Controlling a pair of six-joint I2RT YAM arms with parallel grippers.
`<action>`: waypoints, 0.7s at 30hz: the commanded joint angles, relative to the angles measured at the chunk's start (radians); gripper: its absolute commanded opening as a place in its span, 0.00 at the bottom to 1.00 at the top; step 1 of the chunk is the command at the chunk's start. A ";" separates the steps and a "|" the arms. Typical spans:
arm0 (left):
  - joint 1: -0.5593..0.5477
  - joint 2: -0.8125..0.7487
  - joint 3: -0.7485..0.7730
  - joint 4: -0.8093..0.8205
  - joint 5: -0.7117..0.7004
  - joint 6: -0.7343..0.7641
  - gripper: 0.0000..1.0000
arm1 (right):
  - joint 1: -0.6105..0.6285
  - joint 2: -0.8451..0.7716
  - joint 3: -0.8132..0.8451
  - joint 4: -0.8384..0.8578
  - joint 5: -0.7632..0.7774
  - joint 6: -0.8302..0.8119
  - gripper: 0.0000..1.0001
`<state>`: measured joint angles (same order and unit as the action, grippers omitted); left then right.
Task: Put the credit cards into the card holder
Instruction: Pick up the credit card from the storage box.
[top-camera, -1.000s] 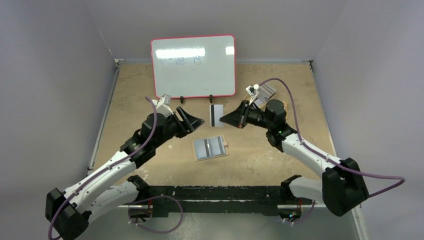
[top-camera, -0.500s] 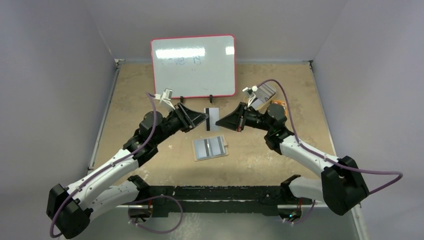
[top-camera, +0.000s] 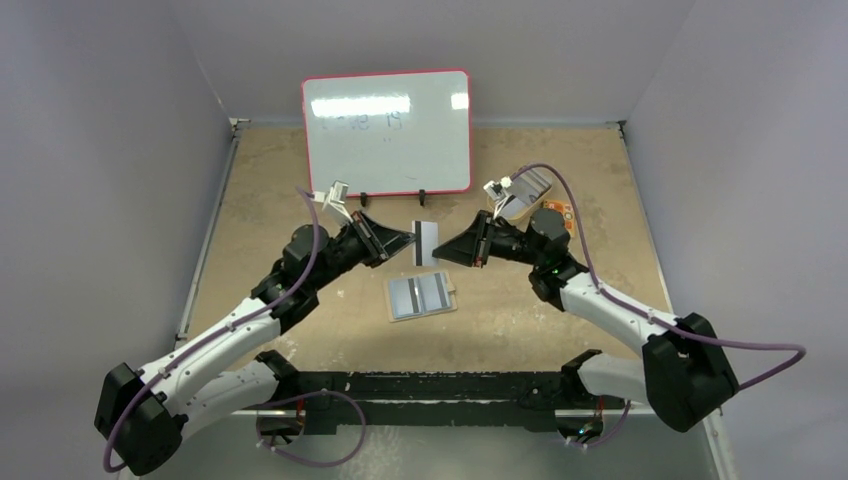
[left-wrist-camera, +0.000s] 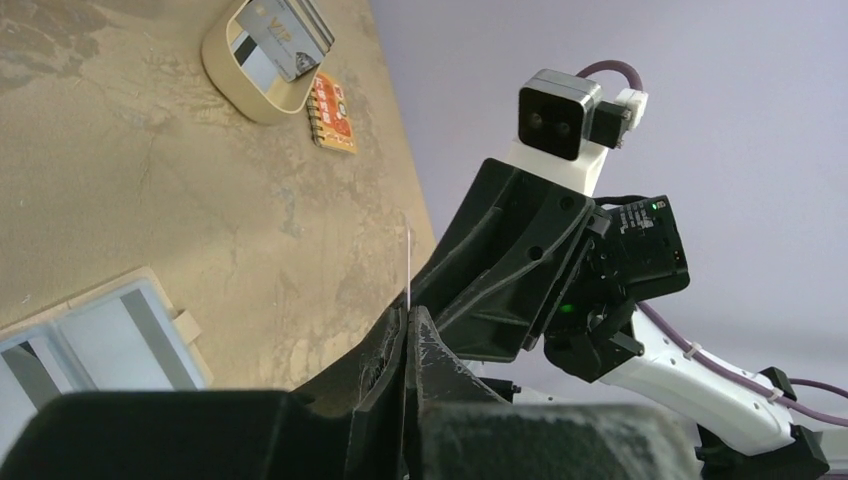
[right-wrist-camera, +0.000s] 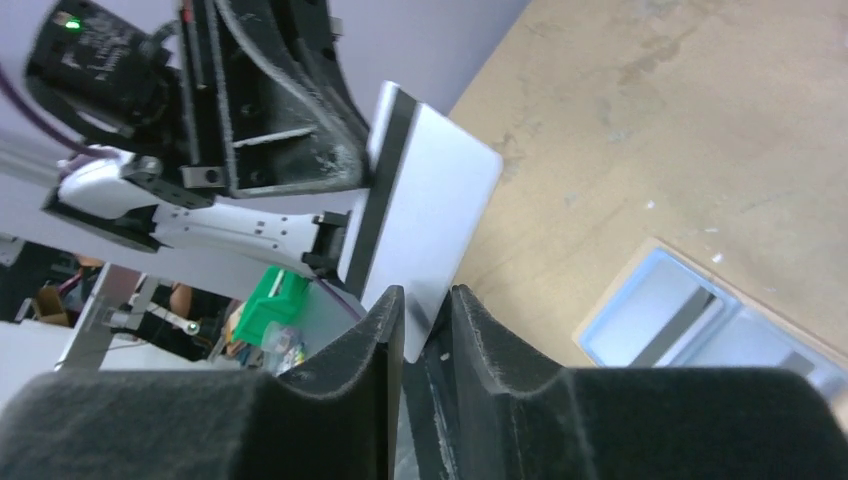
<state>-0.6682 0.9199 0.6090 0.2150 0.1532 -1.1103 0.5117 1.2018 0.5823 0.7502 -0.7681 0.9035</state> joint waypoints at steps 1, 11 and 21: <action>-0.002 -0.006 -0.004 0.011 0.011 0.039 0.00 | 0.009 -0.046 0.029 -0.170 0.051 -0.103 0.30; -0.002 0.119 -0.091 0.016 -0.040 0.084 0.00 | 0.009 -0.048 0.029 -0.467 0.432 -0.274 0.42; -0.004 0.210 -0.163 0.054 -0.052 0.064 0.00 | 0.010 0.156 0.037 -0.527 0.506 -0.329 0.44</action>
<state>-0.6689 1.1187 0.4576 0.1986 0.1188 -1.0546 0.5186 1.3117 0.5854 0.2325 -0.3050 0.6189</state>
